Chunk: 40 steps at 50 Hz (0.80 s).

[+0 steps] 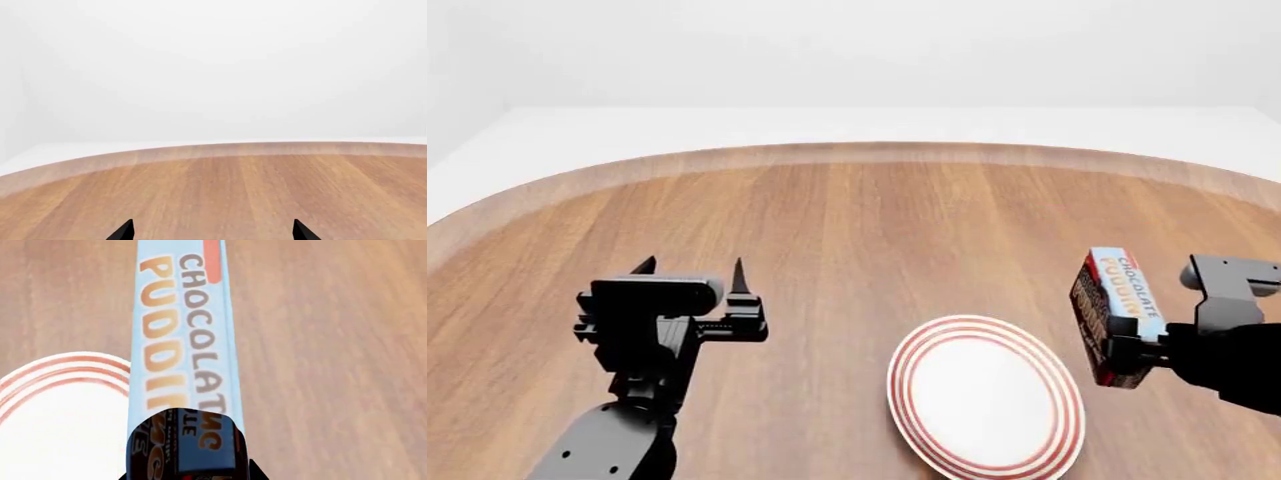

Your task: Put the chocolate pudding to the right of the plate.

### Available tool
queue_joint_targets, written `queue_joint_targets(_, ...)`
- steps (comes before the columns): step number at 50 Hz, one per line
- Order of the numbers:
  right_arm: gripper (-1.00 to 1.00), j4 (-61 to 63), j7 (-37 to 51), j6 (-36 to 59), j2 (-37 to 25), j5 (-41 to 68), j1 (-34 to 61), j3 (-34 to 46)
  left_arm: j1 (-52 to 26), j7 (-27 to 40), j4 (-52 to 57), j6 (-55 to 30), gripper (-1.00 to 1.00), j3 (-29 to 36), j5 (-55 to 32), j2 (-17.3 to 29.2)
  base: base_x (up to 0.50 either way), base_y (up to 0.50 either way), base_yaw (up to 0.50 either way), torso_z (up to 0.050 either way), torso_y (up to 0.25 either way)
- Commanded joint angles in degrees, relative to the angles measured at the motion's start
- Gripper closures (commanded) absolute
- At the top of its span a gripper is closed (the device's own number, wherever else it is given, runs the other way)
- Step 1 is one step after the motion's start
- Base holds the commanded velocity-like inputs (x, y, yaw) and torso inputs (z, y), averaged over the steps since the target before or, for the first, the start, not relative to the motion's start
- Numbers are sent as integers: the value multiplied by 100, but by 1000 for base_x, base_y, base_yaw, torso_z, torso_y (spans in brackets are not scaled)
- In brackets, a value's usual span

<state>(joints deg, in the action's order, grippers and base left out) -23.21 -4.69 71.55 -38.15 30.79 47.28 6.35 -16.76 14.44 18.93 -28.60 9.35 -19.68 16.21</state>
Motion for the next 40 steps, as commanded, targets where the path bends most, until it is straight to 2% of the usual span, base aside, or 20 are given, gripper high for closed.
queue_joint_targets(1, 100, -522, 30, -280, -62, -187, -12, -36, 30, 5, -59, 81, -100, 12, -13, 11, 0, 0, 0, 0, 0)
queue_joint_targets(14, 100, -864, 195, -442, -123, -348, -79, -54, 68, 12, -114, 146, -100, 28, -32, 30, 0, 0, 0, 0, 0)
queue_joint_targets(40, 100, -771, 325, -522, -282, -407, -371, -91, 110, 47, -162, 222, -100, 77, -65, 61, 0, 0, 0, 0, 0)
